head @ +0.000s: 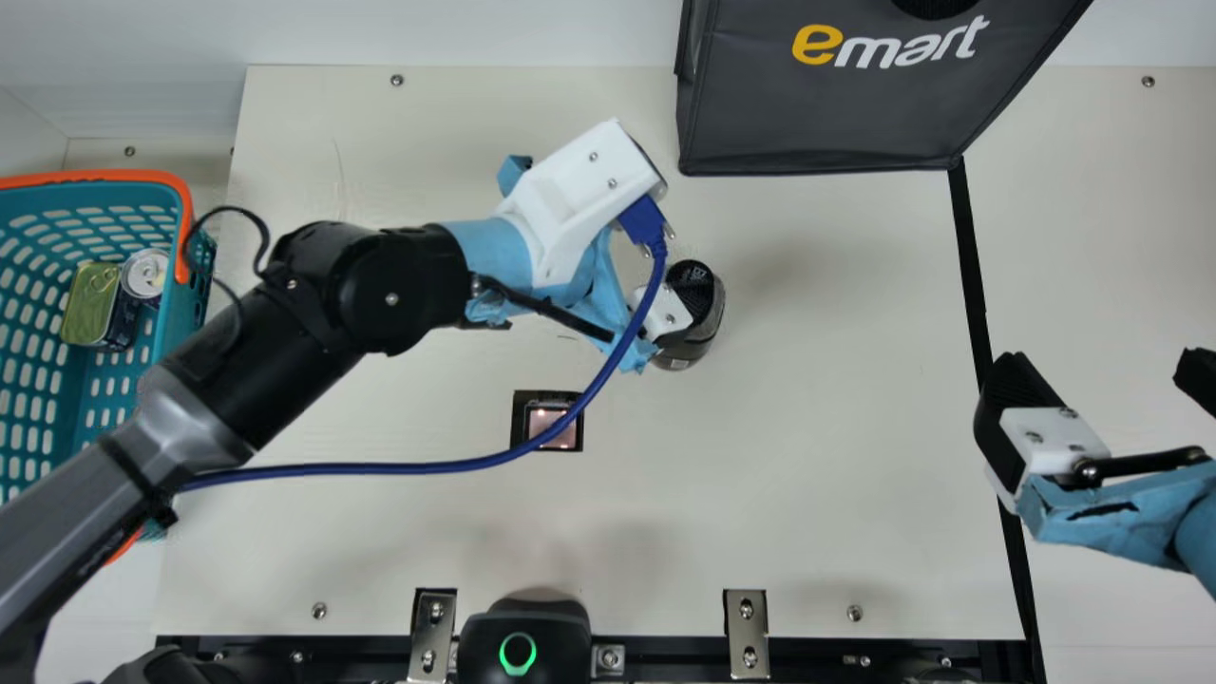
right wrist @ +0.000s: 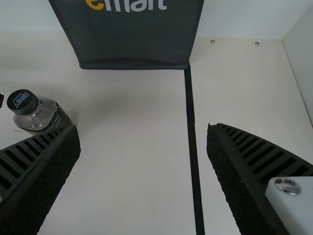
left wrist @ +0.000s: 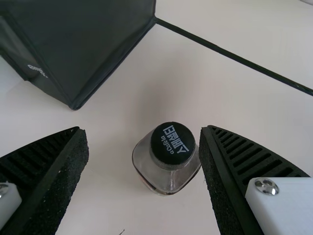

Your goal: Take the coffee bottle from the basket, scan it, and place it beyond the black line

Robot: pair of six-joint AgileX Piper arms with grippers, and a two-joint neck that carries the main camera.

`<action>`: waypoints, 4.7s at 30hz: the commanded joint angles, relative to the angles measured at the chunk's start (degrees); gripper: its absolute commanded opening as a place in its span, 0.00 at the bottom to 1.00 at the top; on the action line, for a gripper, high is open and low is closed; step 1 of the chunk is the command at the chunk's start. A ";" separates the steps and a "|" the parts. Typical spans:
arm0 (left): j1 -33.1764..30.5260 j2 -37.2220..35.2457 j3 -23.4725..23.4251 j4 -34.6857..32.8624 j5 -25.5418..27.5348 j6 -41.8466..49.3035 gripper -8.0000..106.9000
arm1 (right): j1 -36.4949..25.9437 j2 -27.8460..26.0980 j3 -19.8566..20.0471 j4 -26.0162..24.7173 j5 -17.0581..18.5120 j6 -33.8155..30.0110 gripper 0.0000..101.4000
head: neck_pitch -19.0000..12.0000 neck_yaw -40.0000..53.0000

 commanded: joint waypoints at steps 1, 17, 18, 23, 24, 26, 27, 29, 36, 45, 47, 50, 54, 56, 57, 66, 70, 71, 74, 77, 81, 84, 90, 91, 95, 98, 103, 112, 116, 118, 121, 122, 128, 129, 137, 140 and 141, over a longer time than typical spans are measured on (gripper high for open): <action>0.17 -0.95 0.57 0.90 -0.31 -1.38 0.85 | 0.00 0.00 0.00 0.00 0.00 0.00 0.90 | -1.48 0.09; 1.93 -12.08 6.09 9.45 -1.01 -12.09 0.85 | 0.00 0.00 0.00 0.00 0.02 0.00 0.90 | -1.48 0.09; 2.12 -12.91 6.44 10.12 -0.90 -12.90 0.85 | 0.00 0.00 0.00 0.00 0.02 0.00 0.90 | -1.48 0.09; 3.09 -16.99 8.23 13.84 -0.31 -17.42 0.85 | 0.00 0.00 0.00 0.00 0.02 0.00 0.90 | -1.48 0.09; 3.31 -17.79 8.63 14.61 -0.20 -18.36 0.85 | 0.00 0.00 0.00 0.00 0.02 0.00 0.90 | -1.48 0.09; 3.71 -19.33 9.41 16.24 0.03 -20.32 0.85 | 0.00 0.00 0.00 0.00 0.02 0.00 0.90 | -1.48 0.09; 3.92 -20.10 9.85 17.05 0.13 -21.30 0.85 | 0.00 0.00 0.00 0.00 0.02 0.00 0.90 | -1.48 0.09; 4.38 -21.56 10.72 18.74 0.28 -23.28 0.85 | 0.00 0.00 0.00 0.00 0.02 0.00 0.90 | -1.48 0.09; 6.46 -25.98 14.27 24.94 0.11 -29.85 0.85 | 0.00 0.00 0.00 0.00 0.02 0.00 0.90 | -1.48 0.09; 11.48 -29.32 17.85 29.10 0.15 -34.69 0.85 | 0.00 0.00 0.00 0.00 0.02 0.00 0.90 | -1.48 0.09; 13.07 -29.86 18.30 29.20 0.31 -35.00 0.85 | 0.00 0.00 0.00 0.00 0.02 0.00 0.90 | -1.48 0.09; 15.78 -30.66 18.87 28.81 0.68 -34.73 0.85 | 0.00 0.00 0.00 0.00 0.02 0.00 0.90 | -1.48 0.09; 19.81 -31.80 19.36 27.38 1.56 -33.19 0.85 | 0.00 0.00 0.00 0.00 0.02 0.00 0.90 | -1.48 0.09; 21.81 -32.39 19.50 26.62 2.12 -32.24 0.85 | 0.00 0.00 0.00 0.00 0.02 0.00 0.90 | -1.48 0.09; 22.88 -32.73 19.53 26.15 2.47 -31.64 0.85 | 0.00 0.00 0.00 0.00 0.02 0.00 0.90 | -1.48 0.09; 30.76 -35.49 19.55 23.07 4.71 -26.62 0.85 | 0.00 0.00 0.00 0.00 0.02 0.00 0.90 | -1.48 0.09; 33.13 -37.12 20.03 21.81 5.07 -23.55 0.85 | 0.00 0.00 0.00 0.00 0.02 0.00 0.90 | -1.48 0.09; 33.67 -37.57 20.23 21.41 5.15 -22.74 0.85 | 0.00 0.00 0.00 0.00 0.07 0.00 0.90 | -1.48 0.09; 35.40 -38.90 20.87 20.12 5.45 -20.34 0.85 | 0.00 0.00 0.00 0.00 0.08 0.00 0.90 | -1.48 0.09; 37.21 -40.34 21.65 18.62 6.00 -17.98 0.85 | 0.00 0.00 0.00 0.00 0.08 0.00 0.90 | -1.48 0.09; 39.85 -42.24 22.72 16.36 7.06 -14.81 0.85 | 0.00 0.00 0.00 0.00 0.08 0.00 0.90 | -1.48 0.09; 42.39 -43.70 23.54 14.21 8.23 -12.17 0.85 | 0.00 0.00 0.00 0.00 0.08 0.00 0.90 | -1.48 0.09; 48.76 -47.16 25.47 8.77 11.72 -5.77 0.85 | 0.00 0.00 0.00 0.00 0.08 0.00 0.90 | -1.48 0.09; 50.13 -47.91 25.85 7.59 12.58 -4.35 0.85 | 0.00 0.00 0.00 0.00 0.08 0.00 0.90 | -1.48 0.09; 56.47 -51.23 27.42 2.28 16.89 2.02 0.85 | 0.00 0.00 0.00 0.00 0.08 0.00 0.90 | -1.48 0.09; 62.70 -53.87 28.74 -2.37 21.19 8.11 0.85 | 0.00 0.00 0.00 0.00 0.08 0.00 0.90 | -1.48 0.09; 62.18 -53.91 28.68 -2.32 20.98 7.69 0.85 | 0.00 0.00 0.00 0.00 0.08 0.00 0.90 | -1.48 0.09; 62.69 -53.91 28.68 -2.32 20.99 8.03 0.85 | 0.00 0.00 0.00 0.00 0.07 0.00 0.90 | -1.48 0.09; 62.69 -53.91 28.68 -2.32 20.99 8.03 0.85 | 0.00 0.00 0.00 0.00 0.07 0.00 0.90 | -1.48 0.09; 62.69 -53.91 28.68 -2.32 20.99 8.03 0.85 | 0.00 0.00 0.00 0.00 0.07 0.00 0.90 | -1.48 0.09; 62.69 -53.91 28.68 -2.32 20.99 8.03 0.85 | 0.00 0.00 0.00 0.00 0.07 0.00 0.90 | -1.48 0.09; 62.69 -53.91 28.68 -2.32 20.99 8.03 0.85 | 0.00 0.00 0.00 0.00 0.07 0.00 0.90 | -1.48 0.09; 62.69 -53.91 28.68 -2.32 20.99 8.03 0.85 | 0.00 0.00 0.00 0.00 0.07 0.00 0.90 | -1.48 0.09; 62.69 -53.91 28.68 -2.32 20.99 8.03 0.85 | 0.00 0.00 0.00 0.00 0.07 0.00 0.90 | -1.48 0.09; 62.69 -53.91 28.68 -2.32 20.99 8.03 0.85 | 1.36 1.72 -0.70 0.60 0.11 -0.20 0.90 | -1.48 0.09; 62.69 -53.91 28.68 -2.32 20.99 8.03 0.85 | 2.01 3.05 -0.78 0.70 0.11 -0.76 0.90 | -1.48 0.09; 62.69 -53.91 28.68 -2.32 20.99 8.03 0.85 | 2.21 3.54 -0.78 0.71 0.11 -0.97 0.90 | -1.48 0.09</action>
